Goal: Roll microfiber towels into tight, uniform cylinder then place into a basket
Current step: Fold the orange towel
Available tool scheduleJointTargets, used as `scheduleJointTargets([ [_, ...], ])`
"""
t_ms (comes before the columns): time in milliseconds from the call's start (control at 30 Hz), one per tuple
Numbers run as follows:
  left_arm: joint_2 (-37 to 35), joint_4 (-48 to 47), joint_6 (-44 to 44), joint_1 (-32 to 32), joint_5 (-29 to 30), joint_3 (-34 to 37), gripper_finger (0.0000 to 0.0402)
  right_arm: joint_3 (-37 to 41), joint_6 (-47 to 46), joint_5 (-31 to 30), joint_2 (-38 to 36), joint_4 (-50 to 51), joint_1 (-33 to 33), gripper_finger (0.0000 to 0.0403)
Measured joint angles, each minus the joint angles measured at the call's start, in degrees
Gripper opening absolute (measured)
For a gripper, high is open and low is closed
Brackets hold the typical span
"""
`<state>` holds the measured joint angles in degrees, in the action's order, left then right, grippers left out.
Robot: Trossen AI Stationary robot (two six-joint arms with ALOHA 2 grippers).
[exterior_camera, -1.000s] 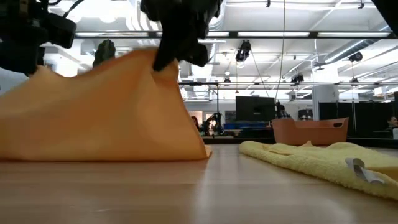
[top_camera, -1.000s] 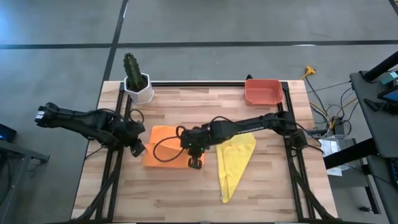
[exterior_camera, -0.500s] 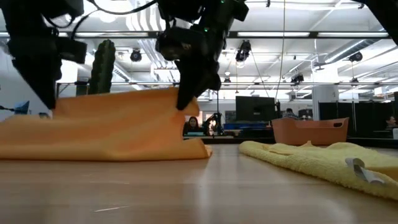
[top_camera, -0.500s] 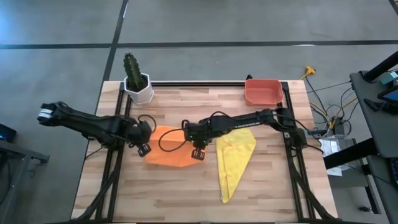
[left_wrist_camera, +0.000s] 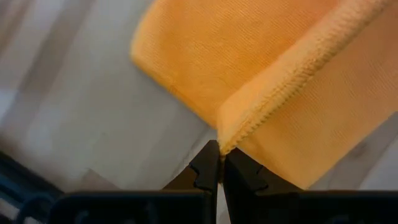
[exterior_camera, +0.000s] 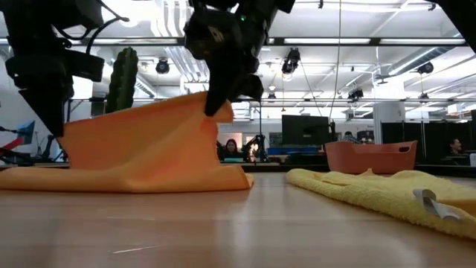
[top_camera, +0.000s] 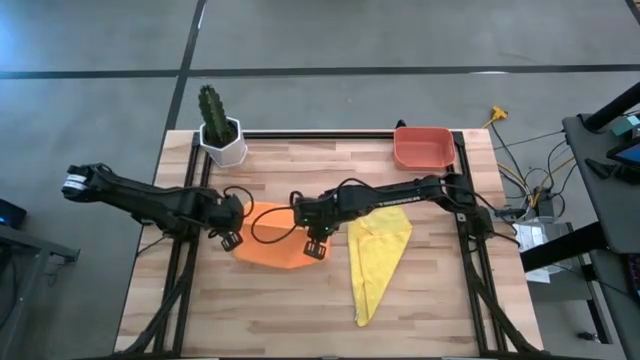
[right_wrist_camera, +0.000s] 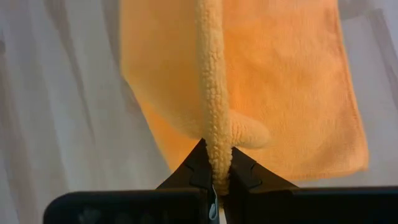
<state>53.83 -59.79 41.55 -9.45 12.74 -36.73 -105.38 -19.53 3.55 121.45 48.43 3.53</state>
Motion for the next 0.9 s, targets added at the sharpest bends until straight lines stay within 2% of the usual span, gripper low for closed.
scheduleJointTargets([
  [233,-0.8,-0.1,0.0,0.5,6.1,0.5,0.0,0.6,0.0,-0.1,0.3,-1.5,-1.1,0.0014],
  [433,2.6,0.4,0.0,0.5,6.2,0.6,0.0,0.8,0.0,3.7,2.2,-2.3,-3.0,0.0052],
  [600,4.6,0.4,-0.1,0.5,5.7,0.6,0.0,0.8,0.1,2.6,2.4,-2.0,-3.1,0.0075],
  [700,4.7,0.4,-0.2,0.5,5.6,0.6,0.0,0.8,0.4,0.7,2.4,-1.9,-3.1,0.0076],
  [900,3.2,0.2,-0.5,0.5,5.5,0.3,0.0,0.8,2.7,0.6,2.5,-0.2,-3.2,0.0057],
])
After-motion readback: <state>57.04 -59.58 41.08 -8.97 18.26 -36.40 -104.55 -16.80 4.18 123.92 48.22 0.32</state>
